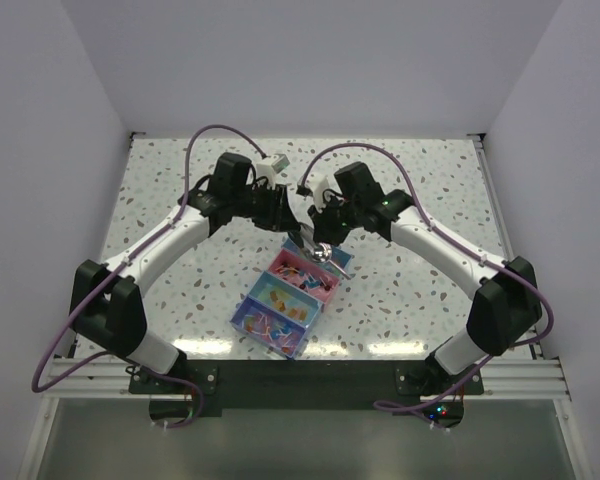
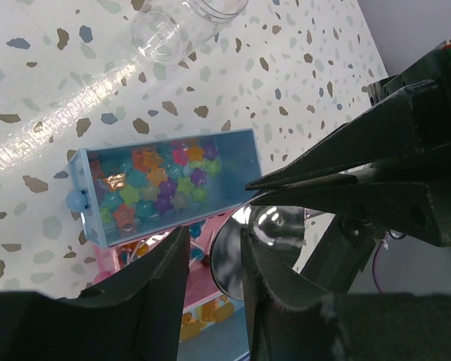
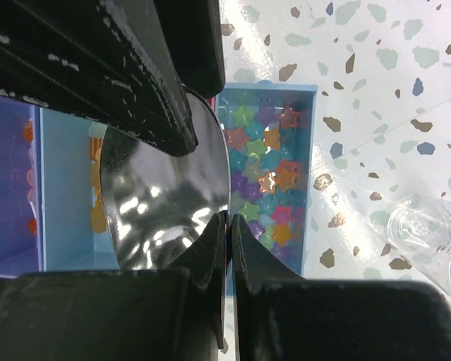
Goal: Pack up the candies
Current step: Pick up the spatula from the center of the board.
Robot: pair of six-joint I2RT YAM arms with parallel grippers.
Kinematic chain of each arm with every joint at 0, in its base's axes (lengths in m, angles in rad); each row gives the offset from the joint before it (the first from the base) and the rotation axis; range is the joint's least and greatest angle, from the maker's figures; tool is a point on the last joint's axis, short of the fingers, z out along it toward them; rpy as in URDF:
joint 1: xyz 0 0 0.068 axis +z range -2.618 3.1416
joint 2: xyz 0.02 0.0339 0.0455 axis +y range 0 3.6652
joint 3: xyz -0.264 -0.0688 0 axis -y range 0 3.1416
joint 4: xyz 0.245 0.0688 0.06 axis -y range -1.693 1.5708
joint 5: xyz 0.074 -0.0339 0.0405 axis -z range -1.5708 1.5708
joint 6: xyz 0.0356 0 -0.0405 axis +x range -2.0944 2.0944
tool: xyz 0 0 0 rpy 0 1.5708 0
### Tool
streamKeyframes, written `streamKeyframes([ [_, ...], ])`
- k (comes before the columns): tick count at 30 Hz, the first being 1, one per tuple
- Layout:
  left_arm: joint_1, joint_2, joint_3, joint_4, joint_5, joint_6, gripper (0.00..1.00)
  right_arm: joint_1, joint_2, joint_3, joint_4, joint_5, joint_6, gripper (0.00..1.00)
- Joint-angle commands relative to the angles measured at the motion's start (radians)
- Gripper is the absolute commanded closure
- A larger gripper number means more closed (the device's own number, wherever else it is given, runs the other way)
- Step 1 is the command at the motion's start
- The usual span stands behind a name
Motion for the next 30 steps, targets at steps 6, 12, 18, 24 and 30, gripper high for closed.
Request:
streamKeyframes([
  [6, 0.003, 0.024, 0.028, -0.054, 0.013, 0.043, 0.74, 0.006, 0.011, 0.020, 0.075, -0.001, -0.011, 1.00],
  [12, 0.009, 0.022, 0.028, -0.043, 0.008, 0.023, 1.00, 0.008, 0.012, 0.006, 0.096, -0.016, -0.002, 1.00],
  [18, 0.066, 0.006, -0.013, 0.053, 0.066, -0.076, 1.00, 0.006, -0.029, -0.047, 0.139, -0.038, 0.039, 0.62],
  [24, 0.184, -0.036, -0.151, 0.277, 0.190, -0.331, 1.00, 0.005, -0.150, -0.130, 0.246, -0.007, 0.133, 0.38],
  [30, 0.262, -0.073, -0.272, 0.486, 0.247, -0.572, 1.00, 0.003, -0.187, -0.166, 0.274, 0.014, 0.125, 0.37],
])
